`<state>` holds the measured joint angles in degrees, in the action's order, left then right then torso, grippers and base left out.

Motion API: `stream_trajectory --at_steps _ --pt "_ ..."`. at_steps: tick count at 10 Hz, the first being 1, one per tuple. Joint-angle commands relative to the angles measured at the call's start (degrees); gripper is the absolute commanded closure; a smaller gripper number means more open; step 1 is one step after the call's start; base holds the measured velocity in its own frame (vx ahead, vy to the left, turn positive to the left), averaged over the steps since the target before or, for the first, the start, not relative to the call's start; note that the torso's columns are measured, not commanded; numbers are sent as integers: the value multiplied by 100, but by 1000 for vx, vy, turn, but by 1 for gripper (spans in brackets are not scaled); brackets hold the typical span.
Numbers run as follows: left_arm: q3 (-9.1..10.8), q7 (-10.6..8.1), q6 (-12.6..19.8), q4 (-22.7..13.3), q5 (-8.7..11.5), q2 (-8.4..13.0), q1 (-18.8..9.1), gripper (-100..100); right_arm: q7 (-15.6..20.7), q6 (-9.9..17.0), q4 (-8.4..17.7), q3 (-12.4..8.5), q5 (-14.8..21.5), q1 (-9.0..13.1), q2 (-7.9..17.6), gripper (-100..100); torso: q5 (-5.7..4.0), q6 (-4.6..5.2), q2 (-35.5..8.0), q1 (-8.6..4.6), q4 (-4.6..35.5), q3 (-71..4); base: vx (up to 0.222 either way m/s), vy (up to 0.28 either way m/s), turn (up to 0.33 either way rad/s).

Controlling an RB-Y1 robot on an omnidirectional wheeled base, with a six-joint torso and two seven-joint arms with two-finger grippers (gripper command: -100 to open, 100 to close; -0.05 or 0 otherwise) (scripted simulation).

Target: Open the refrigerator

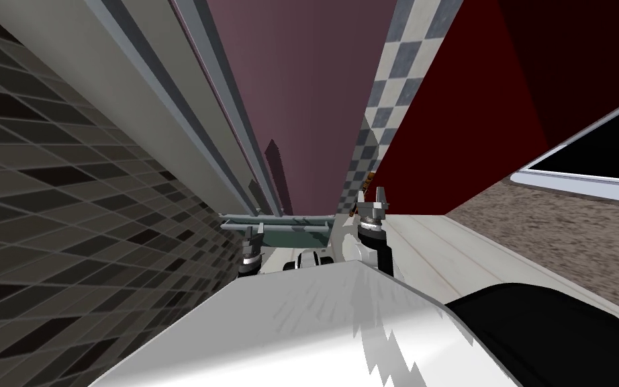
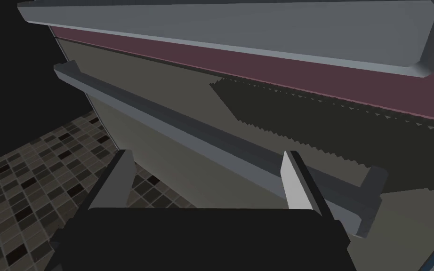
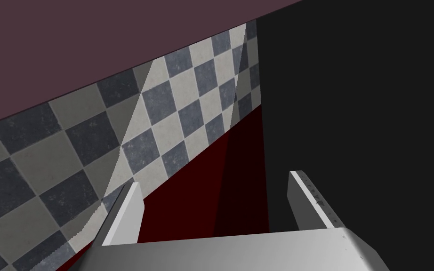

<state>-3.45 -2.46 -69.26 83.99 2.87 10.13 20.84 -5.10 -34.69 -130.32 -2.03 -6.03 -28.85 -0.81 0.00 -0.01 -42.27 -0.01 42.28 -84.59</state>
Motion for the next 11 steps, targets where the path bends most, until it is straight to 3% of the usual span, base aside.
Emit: stream_trajectory --at_steps 1,5,8,11 --pt "-26 9 -180 -348 -11 0 -50 -100 0 0 0 0 0 0 0 0 0 1 0 1 0 1 52 14 -34" --pt "-101 47 -605 -1058 -47 -34 -207 -100 0 0 0 0 0 0 0 0 0 1 -5 0 2 4 60 15 -65" --pt "-126 59 -738 -1468 -58 -51 -257 -100 0 0 0 0 0 0 0 0 0 1 -1 -2 0 1 62 8 -38" --pt "-194 94 -1131 -2117 -91 -123 -398 -100 0 0 0 0 0 0 0 0 2 1 4 6 0 -1 77 27 -77"
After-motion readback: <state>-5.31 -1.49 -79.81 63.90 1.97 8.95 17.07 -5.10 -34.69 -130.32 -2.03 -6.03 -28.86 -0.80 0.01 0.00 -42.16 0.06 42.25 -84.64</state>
